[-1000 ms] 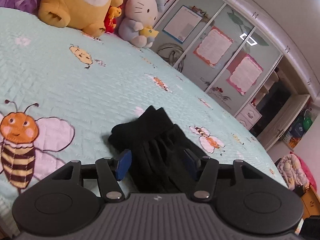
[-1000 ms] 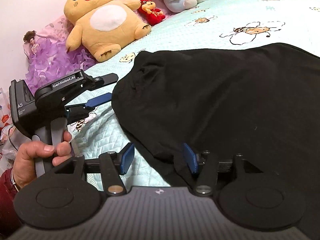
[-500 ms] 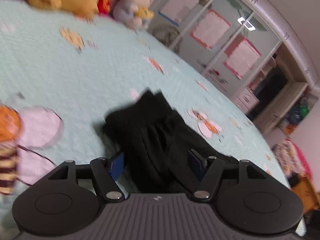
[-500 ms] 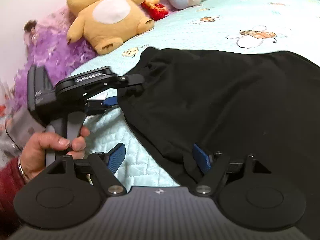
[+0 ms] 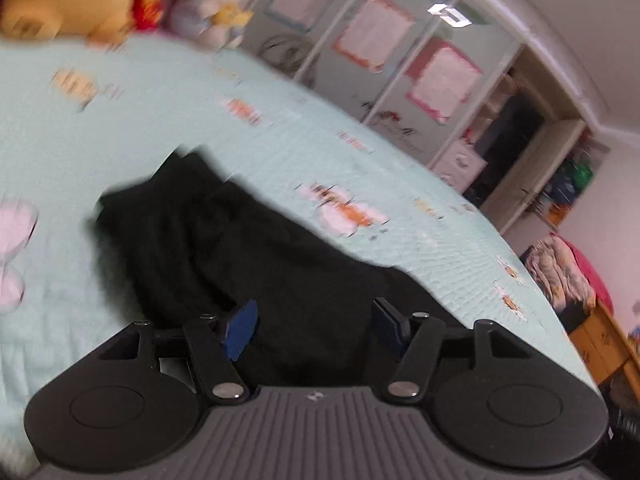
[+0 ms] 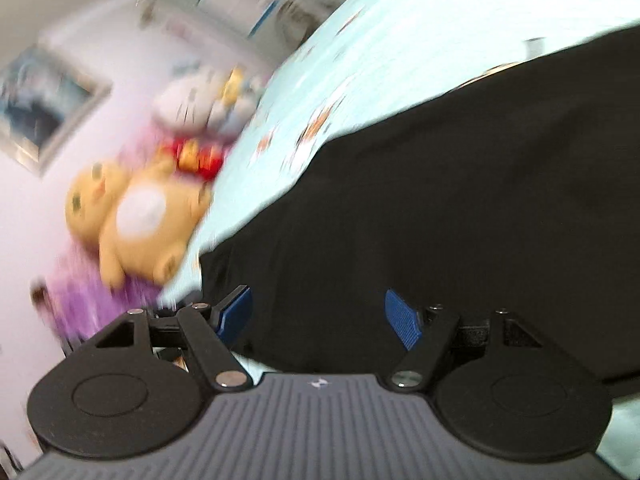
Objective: Fold clothes
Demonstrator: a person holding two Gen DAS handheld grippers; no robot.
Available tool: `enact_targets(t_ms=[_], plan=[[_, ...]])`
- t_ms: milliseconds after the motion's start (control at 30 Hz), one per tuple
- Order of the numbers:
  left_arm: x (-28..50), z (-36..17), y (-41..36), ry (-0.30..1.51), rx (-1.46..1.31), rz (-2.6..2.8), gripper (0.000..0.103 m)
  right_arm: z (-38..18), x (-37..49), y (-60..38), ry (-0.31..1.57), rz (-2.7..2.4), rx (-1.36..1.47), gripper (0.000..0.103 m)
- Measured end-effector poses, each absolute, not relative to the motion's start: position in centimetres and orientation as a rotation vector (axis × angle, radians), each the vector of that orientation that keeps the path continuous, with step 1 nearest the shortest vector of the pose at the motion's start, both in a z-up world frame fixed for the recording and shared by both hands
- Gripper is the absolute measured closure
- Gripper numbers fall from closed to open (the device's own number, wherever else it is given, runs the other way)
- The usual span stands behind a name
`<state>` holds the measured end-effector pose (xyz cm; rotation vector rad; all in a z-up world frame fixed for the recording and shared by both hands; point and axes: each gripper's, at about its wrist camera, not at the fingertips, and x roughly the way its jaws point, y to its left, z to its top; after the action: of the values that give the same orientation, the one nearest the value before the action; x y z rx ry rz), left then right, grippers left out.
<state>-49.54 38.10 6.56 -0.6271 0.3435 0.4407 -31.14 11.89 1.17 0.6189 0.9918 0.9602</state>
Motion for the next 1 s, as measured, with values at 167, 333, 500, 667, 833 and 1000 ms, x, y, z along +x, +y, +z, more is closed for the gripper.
enact_targets(t_ms=[167,333,500,667,833,1000], plan=[[-45.6,6.5,40.8,0.355,-0.598,0.442,0.044,0.5,-29.1,12.9,0.998,0.983,0.687,0.046],[-44.3,3.3,44.1,0.46,-0.648,0.508,0.065,-2.6,-27.0,17.0,1.136,1.094,0.839,0.051],[-45.3,2.2,45.0,0.469,-0.633,0.511,0.078,-3.5,-25.4,11.3,1.141,0.955,0.777,0.095],[-44.9,2.4,45.1,0.474,-0.659,0.523,0.078,-1.2,-24.8,3.0,1.069,0.761,0.745,0.085],[-44.6,4.9,43.1,0.433,-0.632,0.499,0.072,1.4,-23.7,5.2,0.983,0.854,0.78,0.066],[-42.5,7.0,42.3,0.413,-0.569,0.42,0.069,1.6,-24.2,17.4,1.046,1.091,0.633,0.066]])
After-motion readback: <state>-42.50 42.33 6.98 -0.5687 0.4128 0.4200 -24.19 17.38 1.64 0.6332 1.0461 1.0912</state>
